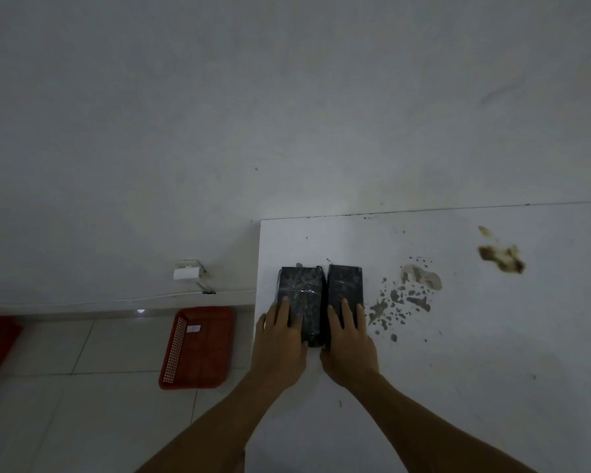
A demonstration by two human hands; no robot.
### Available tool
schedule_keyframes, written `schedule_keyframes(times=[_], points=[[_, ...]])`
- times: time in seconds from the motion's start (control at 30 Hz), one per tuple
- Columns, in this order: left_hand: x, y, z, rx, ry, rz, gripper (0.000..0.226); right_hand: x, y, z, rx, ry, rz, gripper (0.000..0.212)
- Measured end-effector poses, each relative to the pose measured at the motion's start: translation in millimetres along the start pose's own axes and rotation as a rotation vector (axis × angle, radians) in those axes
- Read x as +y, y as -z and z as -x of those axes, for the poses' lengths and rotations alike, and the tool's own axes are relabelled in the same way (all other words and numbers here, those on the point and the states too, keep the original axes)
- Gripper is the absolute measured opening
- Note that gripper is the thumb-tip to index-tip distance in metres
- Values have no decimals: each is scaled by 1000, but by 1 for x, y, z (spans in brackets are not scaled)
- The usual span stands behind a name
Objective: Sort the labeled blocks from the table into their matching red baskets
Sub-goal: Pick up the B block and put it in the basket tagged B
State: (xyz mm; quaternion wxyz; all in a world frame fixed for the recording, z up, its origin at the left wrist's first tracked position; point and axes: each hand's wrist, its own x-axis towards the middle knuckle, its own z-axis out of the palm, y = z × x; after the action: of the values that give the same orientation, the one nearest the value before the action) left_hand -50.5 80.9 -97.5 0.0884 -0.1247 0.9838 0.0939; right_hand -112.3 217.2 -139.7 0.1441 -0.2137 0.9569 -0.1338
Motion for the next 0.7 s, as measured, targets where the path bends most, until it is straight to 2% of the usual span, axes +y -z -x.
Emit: schedule_keyframes(times=[0.13, 0.27, 0.4, 0.5, 0.63, 0.7], points=[[22, 10, -14, 35, -64, 108, 40, 3, 2, 2, 75, 11, -91, 75], [46, 19, -27, -80, 78, 398, 40, 5, 7, 7, 181, 15, -202, 73], [59, 31, -40, -195, 193, 597, 31, 6, 14, 13, 317, 32, -279, 77], [63, 40, -50, -246, 295, 719, 33, 5, 19, 18, 348, -13, -377, 78], [61, 49, -56, -302, 332, 840, 33, 5, 25, 22, 403, 36, -439, 72], [59, 54, -58, -278, 343, 897, 34, 6, 30, 24, 408, 69, -461, 74]])
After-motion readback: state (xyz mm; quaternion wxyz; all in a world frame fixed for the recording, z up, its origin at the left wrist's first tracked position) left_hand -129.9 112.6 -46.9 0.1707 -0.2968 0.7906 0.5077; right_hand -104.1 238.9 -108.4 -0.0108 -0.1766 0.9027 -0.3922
